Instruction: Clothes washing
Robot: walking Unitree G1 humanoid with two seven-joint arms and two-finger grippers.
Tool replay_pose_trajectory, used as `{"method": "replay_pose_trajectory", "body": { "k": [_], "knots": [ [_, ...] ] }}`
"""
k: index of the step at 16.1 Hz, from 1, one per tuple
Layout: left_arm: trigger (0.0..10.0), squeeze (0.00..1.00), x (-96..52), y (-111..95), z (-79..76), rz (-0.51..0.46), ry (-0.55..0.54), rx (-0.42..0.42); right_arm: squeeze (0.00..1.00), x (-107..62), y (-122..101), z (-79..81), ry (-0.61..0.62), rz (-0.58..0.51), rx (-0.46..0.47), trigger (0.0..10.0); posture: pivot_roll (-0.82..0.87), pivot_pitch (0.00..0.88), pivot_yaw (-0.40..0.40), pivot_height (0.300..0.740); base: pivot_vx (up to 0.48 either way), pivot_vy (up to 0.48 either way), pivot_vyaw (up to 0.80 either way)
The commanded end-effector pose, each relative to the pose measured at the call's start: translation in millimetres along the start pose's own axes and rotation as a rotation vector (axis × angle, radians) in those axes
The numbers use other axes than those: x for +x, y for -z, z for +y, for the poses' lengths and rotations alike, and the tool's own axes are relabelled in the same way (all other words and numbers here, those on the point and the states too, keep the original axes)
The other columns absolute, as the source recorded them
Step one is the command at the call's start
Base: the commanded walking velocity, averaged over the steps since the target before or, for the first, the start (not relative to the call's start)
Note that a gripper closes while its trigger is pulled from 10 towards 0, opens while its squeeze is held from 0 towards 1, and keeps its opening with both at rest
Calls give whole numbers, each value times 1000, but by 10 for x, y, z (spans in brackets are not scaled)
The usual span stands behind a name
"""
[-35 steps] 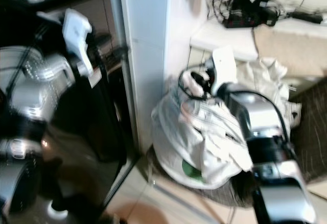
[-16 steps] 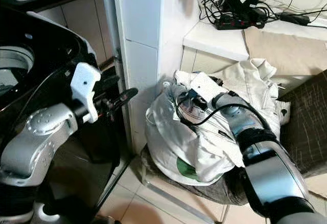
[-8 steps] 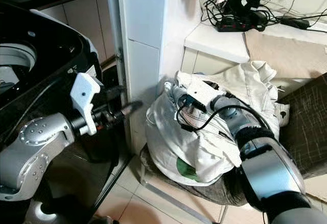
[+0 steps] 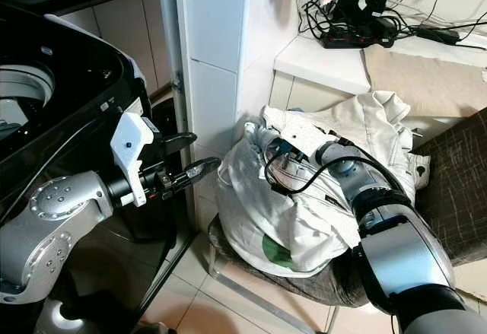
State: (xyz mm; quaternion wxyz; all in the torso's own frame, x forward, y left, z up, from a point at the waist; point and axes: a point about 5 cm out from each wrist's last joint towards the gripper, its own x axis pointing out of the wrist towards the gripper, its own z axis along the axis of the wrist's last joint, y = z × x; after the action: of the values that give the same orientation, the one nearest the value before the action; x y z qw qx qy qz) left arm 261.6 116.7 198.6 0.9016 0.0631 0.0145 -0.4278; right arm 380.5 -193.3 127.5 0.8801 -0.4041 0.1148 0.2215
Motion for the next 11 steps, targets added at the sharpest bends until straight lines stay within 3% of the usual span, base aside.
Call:
{"method": "replay_pose_trajectory", "body": {
  "k": [1,8,11],
  "knots": [
    [10000,0,-7,2,-9,9,12,-6,0,-23,36,-35,8,6,15,0,86,0,-52,740,0,0,0],
    [10000,0,16,1,3,7,10,7,0,-35,67,-21,8,-2,57,0,80,0,-49,740,0,0,0],
    [10000,0,41,-29,38,-20,-15,12,0,-64,36,-114,60,-60,143,0,69,0,-51,740,0,0,0]
  ]
}}
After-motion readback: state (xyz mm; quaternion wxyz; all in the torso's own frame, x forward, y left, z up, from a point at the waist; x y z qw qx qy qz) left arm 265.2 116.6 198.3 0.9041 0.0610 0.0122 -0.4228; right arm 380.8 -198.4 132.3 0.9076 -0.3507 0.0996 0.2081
